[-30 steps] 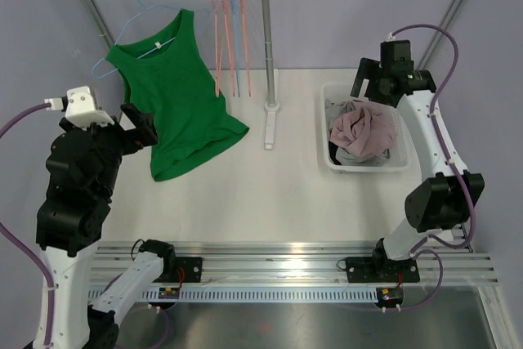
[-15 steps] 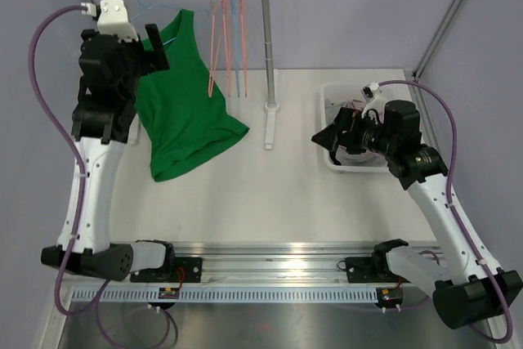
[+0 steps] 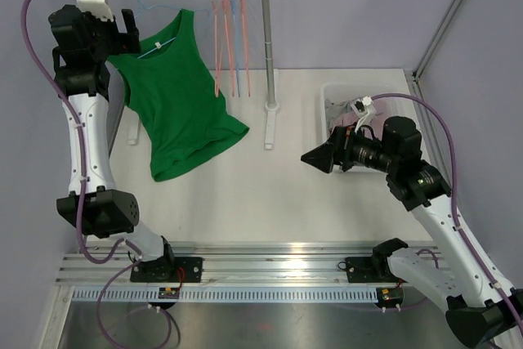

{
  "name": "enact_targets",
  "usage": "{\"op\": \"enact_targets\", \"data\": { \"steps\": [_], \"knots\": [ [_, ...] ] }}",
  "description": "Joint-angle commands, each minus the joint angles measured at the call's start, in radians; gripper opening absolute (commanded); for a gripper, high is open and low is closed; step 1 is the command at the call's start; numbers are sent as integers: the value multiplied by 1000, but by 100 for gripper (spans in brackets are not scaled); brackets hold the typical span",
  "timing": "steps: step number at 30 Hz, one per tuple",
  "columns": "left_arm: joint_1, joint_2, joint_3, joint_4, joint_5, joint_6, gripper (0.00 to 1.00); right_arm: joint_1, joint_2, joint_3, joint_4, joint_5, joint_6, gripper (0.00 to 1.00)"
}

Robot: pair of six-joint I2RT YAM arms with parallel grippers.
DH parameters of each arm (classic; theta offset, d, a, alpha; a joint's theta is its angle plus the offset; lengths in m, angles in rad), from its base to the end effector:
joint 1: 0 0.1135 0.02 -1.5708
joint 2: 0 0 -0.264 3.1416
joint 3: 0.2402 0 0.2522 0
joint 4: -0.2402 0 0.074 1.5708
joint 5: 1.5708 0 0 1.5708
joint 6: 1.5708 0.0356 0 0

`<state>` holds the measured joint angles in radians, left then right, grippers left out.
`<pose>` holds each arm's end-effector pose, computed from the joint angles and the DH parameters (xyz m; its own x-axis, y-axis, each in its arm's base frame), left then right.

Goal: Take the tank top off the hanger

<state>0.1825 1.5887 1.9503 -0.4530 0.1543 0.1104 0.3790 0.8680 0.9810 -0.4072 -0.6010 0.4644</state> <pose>0.3367 0.0566 0.5103 -0.0924 0.0937 -0.9913 -0.0188 0.9952 0.0958 0.1643 0.0871 0.3722 -0.6027 0.1576 -0.7822 -0.6017 0.5541 0.5753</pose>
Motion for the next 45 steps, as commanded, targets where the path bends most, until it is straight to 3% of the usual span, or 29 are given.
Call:
{"op": "enact_targets", "data": {
  "steps": [1, 5, 10, 16, 17, 22, 24, 27, 30, 33, 34, 38, 45],
  "knots": [
    [54, 39, 27, 50, 289, 72, 99, 41, -4, -8, 36, -14, -24, 100],
    [116, 112, 48, 49, 379, 78, 99, 95, 0, -2, 39, -39, -38, 99],
    [164, 212, 139, 42, 597, 15, 96, 120, 12, 16, 28, -22, -58, 100],
    [163, 283, 228, 36, 645, -6, 65, 129, 35, 21, 27, -8, -64, 99],
    [163, 287, 233, 37, 649, -11, 50, 130, 37, 21, 24, -3, -70, 99],
    [160, 300, 237, 68, 674, -57, 39, 133, 60, 25, 16, 10, -76, 98],
    [161, 300, 234, 73, 659, -61, 32, 135, 62, 25, 16, 9, -75, 98],
    [161, 298, 233, 70, 651, -75, 14, 138, 60, 24, 16, 18, -79, 98],
    [153, 289, 217, 70, 639, -75, 13, 138, 62, 30, 7, 21, -86, 98],
    [132, 286, 213, 47, 601, -45, 21, 139, 52, 28, 7, 18, -84, 98],
    [115, 287, 213, 28, 582, -20, 20, 139, 49, 28, 5, 18, -86, 98],
    [75, 286, 211, 4, 467, 3, 0, 139, 39, 30, -5, 24, -90, 98],
    [38, 200, 167, 68, 334, -78, 0, 141, 31, 38, -12, 33, -92, 97]
  ]
}}
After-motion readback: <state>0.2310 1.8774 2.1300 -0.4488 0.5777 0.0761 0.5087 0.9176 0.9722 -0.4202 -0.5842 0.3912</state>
